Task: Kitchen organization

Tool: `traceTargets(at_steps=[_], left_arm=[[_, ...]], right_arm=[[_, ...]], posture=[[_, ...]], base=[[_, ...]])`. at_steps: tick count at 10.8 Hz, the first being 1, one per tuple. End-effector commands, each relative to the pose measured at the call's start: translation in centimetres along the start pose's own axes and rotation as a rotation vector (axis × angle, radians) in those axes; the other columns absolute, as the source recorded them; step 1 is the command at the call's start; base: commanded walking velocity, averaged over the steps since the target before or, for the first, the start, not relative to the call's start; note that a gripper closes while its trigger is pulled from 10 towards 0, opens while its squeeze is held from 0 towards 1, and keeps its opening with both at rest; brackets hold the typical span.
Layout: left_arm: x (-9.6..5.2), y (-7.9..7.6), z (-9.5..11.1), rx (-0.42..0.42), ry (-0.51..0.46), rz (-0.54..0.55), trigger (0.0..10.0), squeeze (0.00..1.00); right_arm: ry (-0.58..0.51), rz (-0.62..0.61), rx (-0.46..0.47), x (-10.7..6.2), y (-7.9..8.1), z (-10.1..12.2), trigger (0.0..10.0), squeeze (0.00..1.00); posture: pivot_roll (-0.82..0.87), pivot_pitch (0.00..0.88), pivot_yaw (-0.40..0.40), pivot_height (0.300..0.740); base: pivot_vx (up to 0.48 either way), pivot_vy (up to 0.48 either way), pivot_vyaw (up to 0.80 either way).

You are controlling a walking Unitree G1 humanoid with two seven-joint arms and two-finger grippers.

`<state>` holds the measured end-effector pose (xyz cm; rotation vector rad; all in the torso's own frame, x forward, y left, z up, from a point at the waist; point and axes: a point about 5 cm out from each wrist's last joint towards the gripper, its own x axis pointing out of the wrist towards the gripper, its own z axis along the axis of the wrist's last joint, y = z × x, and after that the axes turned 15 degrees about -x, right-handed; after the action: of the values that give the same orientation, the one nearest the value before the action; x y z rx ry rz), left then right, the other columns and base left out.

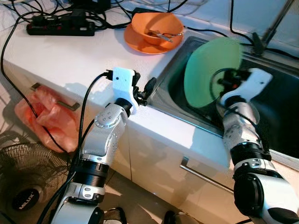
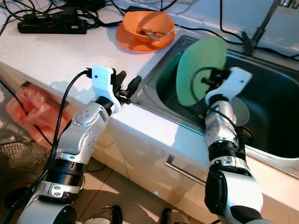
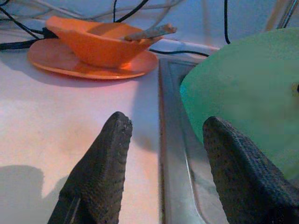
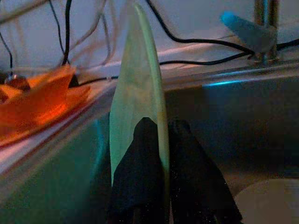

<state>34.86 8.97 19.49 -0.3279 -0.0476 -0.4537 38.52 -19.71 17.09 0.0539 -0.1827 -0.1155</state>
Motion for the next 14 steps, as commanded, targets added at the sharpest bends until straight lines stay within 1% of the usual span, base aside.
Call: traceTargets(at_steps=[1, 3, 4, 5, 10, 11, 12, 14], left_arm=[[0.0, -0.5, 0.0, 0.017, 0.001, -0.013, 10.0, 0.00], [0.0, -0.7, -0.4, 0.017, 0.017, -0.023, 10.0, 0.00], [0.0, -0.8, -0.5, 0.020, 0.023, -0.028, 10.0, 0.00], [0.0, -1.0, -0.6, 0.017, 0.026, -0.034, 10.0, 0.00], [0.0, -1.4, -1.0, 0.014, 0.038, -0.051, 10.0, 0.00], [0.0, -1.2, -0.8, 0.015, 0.031, -0.040, 10.0, 0.00], [0.0, -1.1, -0.8, 0.015, 0.029, -0.032, 10.0, 0.00], [-0.1, -0.9, -0.8, 0.017, 0.025, -0.018, 10.0, 0.00]], right_arm=[[0.023, 0.044, -0.019, -0.4, 0.8, -0.9, 10.0, 0.00], [0.048, 0.064, -0.061, -0.6, 1.2, -1.4, 10.0, 0.00], [0.057, 0.074, -0.067, -0.8, 1.5, -1.7, 10.0, 0.21], [0.053, 0.081, -0.050, -0.8, 1.8, -1.8, 10.0, 1.00], [0.060, 0.088, -0.043, -0.9, 2.2, -1.9, 10.0, 1.00], [0.059, 0.097, -0.045, -0.9, 2.4, -1.9, 10.0, 0.74], [0.059, 0.100, -0.046, -0.9, 2.4, -1.9, 10.0, 0.00], [0.059, 0.102, -0.048, -0.9, 2.4, -1.9, 10.0, 0.00]], posture=[[0.08, 0.120, -0.045, 0.740], [0.08, 0.110, -0.044, 0.740], [0.08, 0.105, -0.043, 0.740], [0.08, 0.101, -0.041, 0.740], [0.08, 0.097, -0.039, 0.740], [0.08, 0.106, -0.040, 0.740], [0.08, 0.114, -0.042, 0.740], [0.09, 0.123, -0.047, 0.740]], base=[[0.000, 0.000, 0.00], [0.000, 0.000, 0.00], [0.000, 0.000, 0.00], [0.000, 0.000, 0.00], [0.000, 0.000, 0.00], [0.000, 0.000, 0.00], [0.000, 0.000, 0.00], [0.000, 0.000, 0.00]])
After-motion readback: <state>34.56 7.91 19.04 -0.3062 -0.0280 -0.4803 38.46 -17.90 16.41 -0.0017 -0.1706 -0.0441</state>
